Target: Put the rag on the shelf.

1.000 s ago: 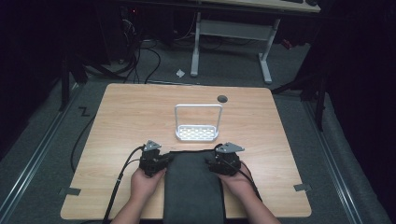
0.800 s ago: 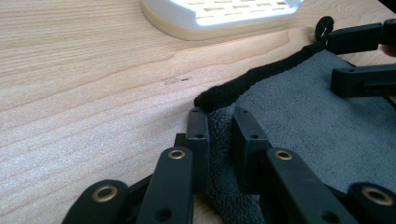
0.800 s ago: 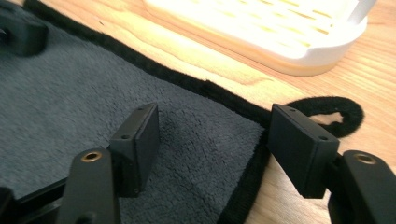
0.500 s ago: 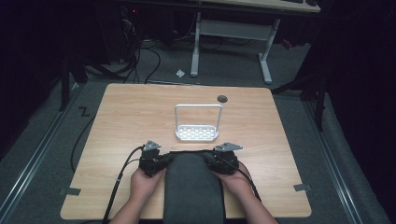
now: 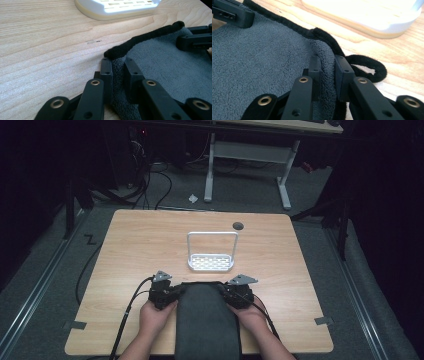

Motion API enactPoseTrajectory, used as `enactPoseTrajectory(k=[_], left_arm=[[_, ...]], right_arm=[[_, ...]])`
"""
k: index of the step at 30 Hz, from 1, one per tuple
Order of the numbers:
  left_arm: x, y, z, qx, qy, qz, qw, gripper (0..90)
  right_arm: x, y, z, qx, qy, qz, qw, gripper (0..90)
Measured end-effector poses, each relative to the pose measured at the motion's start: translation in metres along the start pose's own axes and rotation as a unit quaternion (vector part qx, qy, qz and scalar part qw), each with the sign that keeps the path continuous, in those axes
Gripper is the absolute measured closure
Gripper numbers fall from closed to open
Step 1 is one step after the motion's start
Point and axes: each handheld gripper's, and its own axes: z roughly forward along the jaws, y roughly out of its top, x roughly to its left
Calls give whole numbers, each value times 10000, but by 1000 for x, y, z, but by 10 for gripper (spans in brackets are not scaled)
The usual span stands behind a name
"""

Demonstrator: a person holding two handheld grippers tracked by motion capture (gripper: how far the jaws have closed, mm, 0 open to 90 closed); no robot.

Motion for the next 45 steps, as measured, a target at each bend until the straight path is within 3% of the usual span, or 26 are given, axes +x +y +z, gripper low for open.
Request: enactPoseTrajectory(k=[7, 13, 20, 23, 30, 35, 45], left_arm=[[-2, -1, -3, -108, -3, 104, 9999, 817], [-5, -3, -6, -291, -77, 262, 9992, 835], [-8, -1, -17, -620, -107, 230, 9978, 835], [-12, 2, -24, -818, -97, 240, 9963, 835], [-26, 13, -35, -1113, 23, 505, 9925, 836], [-30, 25, -40, -1238, -90, 396, 9915, 837], [-35, 52, -48, -1477, -84, 542, 9875, 841]], right_arm=[[1, 0, -3, -60, -21, 39, 10000, 781], [5, -2, -10, -202, -109, -80, 9997, 781], [12, 2, -28, -557, -133, -226, 9981, 780], [13, 5, -35, -759, -114, -168, 9969, 780], [10, 11, -46, -987, -67, -112, 9950, 781], [7, 18, -54, -1156, -84, -105, 9932, 781], [1, 40, -67, -1587, -308, -204, 9866, 781]])
